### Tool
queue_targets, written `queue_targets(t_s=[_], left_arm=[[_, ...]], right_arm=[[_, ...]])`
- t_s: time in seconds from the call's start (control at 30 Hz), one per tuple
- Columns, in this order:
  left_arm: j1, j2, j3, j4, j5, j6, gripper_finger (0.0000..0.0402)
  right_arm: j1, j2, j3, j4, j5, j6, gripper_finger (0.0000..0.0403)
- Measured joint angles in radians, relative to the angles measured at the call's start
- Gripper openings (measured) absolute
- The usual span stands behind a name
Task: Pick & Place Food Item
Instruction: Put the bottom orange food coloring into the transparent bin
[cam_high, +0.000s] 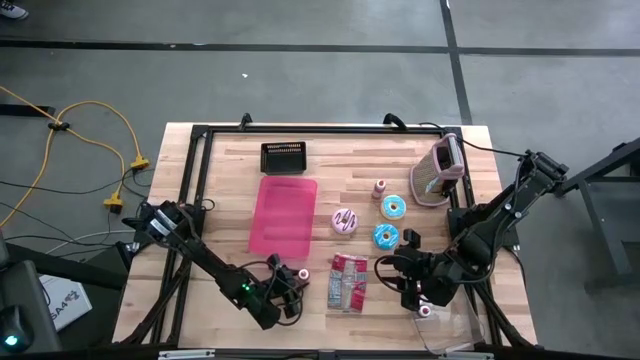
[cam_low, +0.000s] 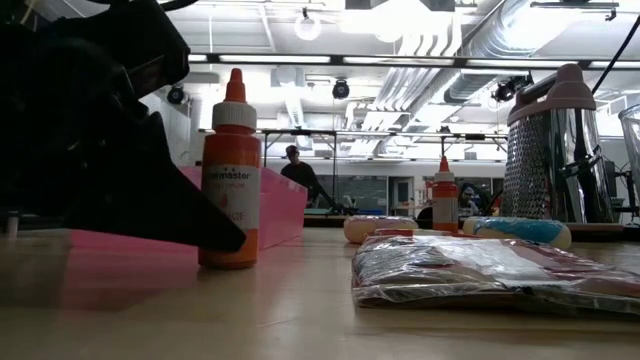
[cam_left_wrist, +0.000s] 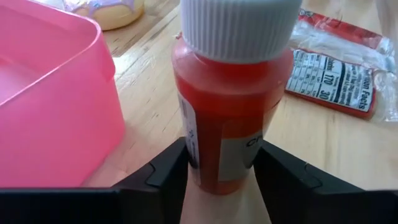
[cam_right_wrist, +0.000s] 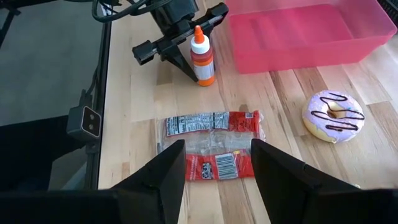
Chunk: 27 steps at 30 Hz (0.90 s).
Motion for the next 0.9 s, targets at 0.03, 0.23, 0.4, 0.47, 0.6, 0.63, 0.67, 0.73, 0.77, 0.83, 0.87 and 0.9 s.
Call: queue_targets(t_s=[0.03,0.23,0.4,0.47,0.6,0.63,0.67,0.73,0.77,0.83,0.87,0.9], left_arm=[[0.0,0.0,0.0,0.001,0.0,0.004,0.0153],[0.0,0.0,0.0,0.012,0.0,0.027,0.0143],[0.0,0.0,0.0,0.032,0.0,0.038,0.0142],[0.0,-0.002,0.0,0.034,0.001,0.041,0.0142],[0.0,-0.007,0.005,0.054,0.018,0.075,0.0141],[0.002,-0.009,0.006,0.076,0.03,0.095,0.0141],[0.005,-0.015,0.006,0.096,0.043,0.118,0.0141],[0.014,-0.04,0.007,0.106,0.077,0.156,0.0141],[0.022,-0.052,0.01,0.109,0.096,0.167,0.0141],[0.037,-0.079,0.01,0.102,0.128,0.197,0.0141],[0.044,-0.09,0.011,0.103,0.144,0.222,0.0141],[0.053,-0.102,0.013,0.103,0.16,0.242,0.0141]], right_arm=[[0.0,0.0,0.0,0.0,0.0,0.0,0.0168],[0.0,0.0,0.0,0.0,0.0,0.0,0.0168],[0.0,0.0,0.0,0.001,0.0,0.0,0.0168],[0.0,0.0,0.0,0.001,-0.002,0.0,0.0168],[-0.001,0.0,0.0,0.014,-0.013,-0.036,0.0168],[-0.003,0.0,0.0,0.03,-0.019,-0.057,0.0168],[-0.006,0.0,0.0,0.05,-0.026,-0.081,0.0168],[-0.015,0.0,0.0,0.1,-0.034,-0.137,0.0168],[-0.021,0.0,0.0,0.128,-0.043,-0.166,0.0168],[-0.036,0.0,0.0,0.176,-0.069,-0.223,0.0168],[-0.044,0.0,0.0,0.199,-0.087,-0.248,0.0168],[-0.053,0.0,0.0,0.217,-0.106,-0.268,0.0168]])
